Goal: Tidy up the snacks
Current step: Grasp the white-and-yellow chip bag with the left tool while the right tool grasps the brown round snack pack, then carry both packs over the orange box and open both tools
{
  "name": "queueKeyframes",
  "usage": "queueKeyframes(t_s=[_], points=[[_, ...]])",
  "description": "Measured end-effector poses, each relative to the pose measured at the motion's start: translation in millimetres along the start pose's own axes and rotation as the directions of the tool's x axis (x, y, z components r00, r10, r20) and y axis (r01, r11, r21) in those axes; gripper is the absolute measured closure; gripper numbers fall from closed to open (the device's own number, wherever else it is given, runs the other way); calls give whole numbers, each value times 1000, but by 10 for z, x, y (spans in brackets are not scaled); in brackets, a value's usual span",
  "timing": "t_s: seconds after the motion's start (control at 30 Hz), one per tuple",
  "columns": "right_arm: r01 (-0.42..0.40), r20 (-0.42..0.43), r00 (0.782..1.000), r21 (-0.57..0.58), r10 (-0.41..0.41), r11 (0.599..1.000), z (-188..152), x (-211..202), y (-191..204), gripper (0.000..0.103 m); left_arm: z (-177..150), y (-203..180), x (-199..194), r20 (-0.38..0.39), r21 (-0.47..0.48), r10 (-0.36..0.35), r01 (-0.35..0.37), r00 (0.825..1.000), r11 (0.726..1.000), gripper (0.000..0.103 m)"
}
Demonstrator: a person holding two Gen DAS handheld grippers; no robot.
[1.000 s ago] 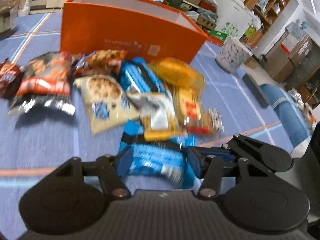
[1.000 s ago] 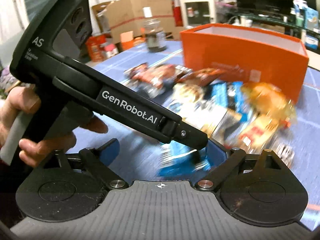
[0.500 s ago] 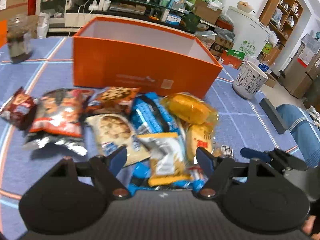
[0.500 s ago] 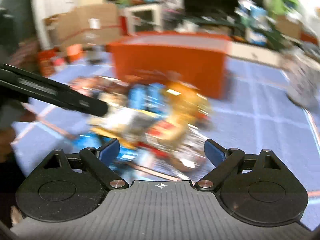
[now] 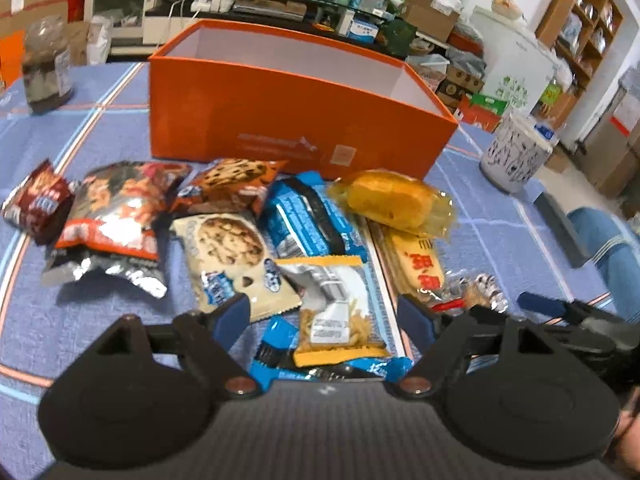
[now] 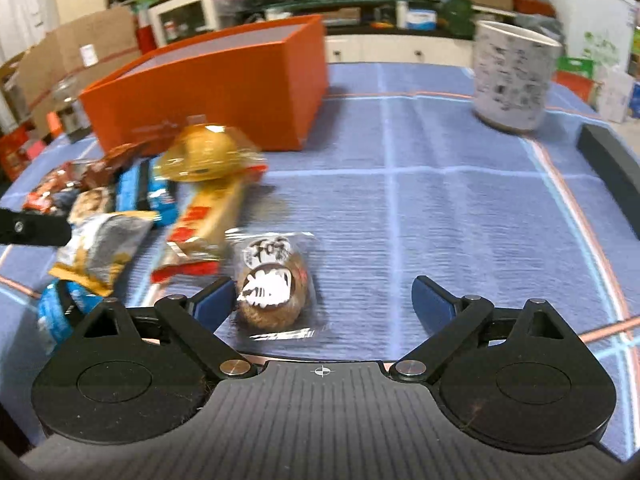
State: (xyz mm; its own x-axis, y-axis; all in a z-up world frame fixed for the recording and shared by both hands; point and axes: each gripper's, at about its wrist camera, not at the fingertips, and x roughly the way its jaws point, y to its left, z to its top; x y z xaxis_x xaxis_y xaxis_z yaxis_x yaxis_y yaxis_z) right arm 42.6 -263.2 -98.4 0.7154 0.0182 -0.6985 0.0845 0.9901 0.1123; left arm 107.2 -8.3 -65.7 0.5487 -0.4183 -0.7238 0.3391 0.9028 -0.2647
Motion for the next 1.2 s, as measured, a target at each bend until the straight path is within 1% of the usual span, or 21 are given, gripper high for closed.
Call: queueKeyframes(t_s=[0.1,0.13,0.2,0.27,0.33,0.37,0.4,0.47,0.5,0.53,0.57,0.6,0.7,0.8,0.9,0.93,1.0,1.03,1.1,1.17,1.2], points=[[-62,17,998,12,62,998,39,-53,38,15,18,-123,140,-9,51,39,-39,999,998,26],[-67,23,997,1,67,998,48,-64,65,15,25,-153,184,-17,62,33,-32,999,998,32],[-48,30,998,-25,49,999,57,-34,130,15,28,-194,259,-40,70,19,-16,999,997,38],[-21,41,999,-56,23,998,55,-23,146,16,21,-217,324,-49,70,7,-4,999,998,40],[-25,33,999,-73,27,997,41,37,161,20,12,-221,410,-63,68,15,-11,998,998,45],[-32,20,999,-81,33,996,37,81,180,23,9,-229,413,-50,80,21,-17,999,997,47],[-31,17,999,-95,33,995,23,104,203,23,11,-232,414,-52,90,28,-23,998,996,53],[-9,28,1000,-161,14,987,8,126,309,35,5,-215,391,-52,103,40,-34,998,994,63],[-21,37,999,-174,28,984,7,126,331,42,-2,-184,367,-53,107,45,-39,998,994,65],[-31,44,998,-183,39,983,10,107,355,69,-9,-143,343,-57,100,34,-28,998,995,66],[-23,47,998,-194,32,981,18,89,371,80,-26,-86,306,-61,88,21,-15,998,996,66],[-26,40,999,-195,35,980,23,83,368,80,-52,-45,270,-61,85,18,-13,998,996,66],[-33,31,999,-183,39,982,0,16,329,82,-145,41,138,-53,97,48,-43,997,994,66],[-60,35,997,-175,67,983,-53,-89,313,82,-203,118,26,-44,94,54,-50,998,994,66],[-40,31,998,-196,47,980,-93,-46,349,79,-199,98,63,-57,130,69,-61,996,990,65],[-44,24,998,-196,49,980,-83,-43,353,75,-193,75,71,-59,143,77,-68,995,987,59],[-50,15,998,-182,54,982,-69,-42,347,61,-190,37,90,-59,160,100,-89,993,983,43],[-55,15,998,-177,59,983,-72,-46,342,57,-200,22,87,-48,171,107,-97,993,980,44],[-61,14,998,-188,65,980,-86,-52,349,57,-227,15,115,-49,187,115,-104,992,977,44],[-48,20,998,-205,53,978,-111,-38,355,56,-258,8,115,-32,204,124,-115,992,972,51],[-52,17,998,-202,57,978,-106,-39,347,59,-261,7,105,-28,206,132,-124,991,971,61]])
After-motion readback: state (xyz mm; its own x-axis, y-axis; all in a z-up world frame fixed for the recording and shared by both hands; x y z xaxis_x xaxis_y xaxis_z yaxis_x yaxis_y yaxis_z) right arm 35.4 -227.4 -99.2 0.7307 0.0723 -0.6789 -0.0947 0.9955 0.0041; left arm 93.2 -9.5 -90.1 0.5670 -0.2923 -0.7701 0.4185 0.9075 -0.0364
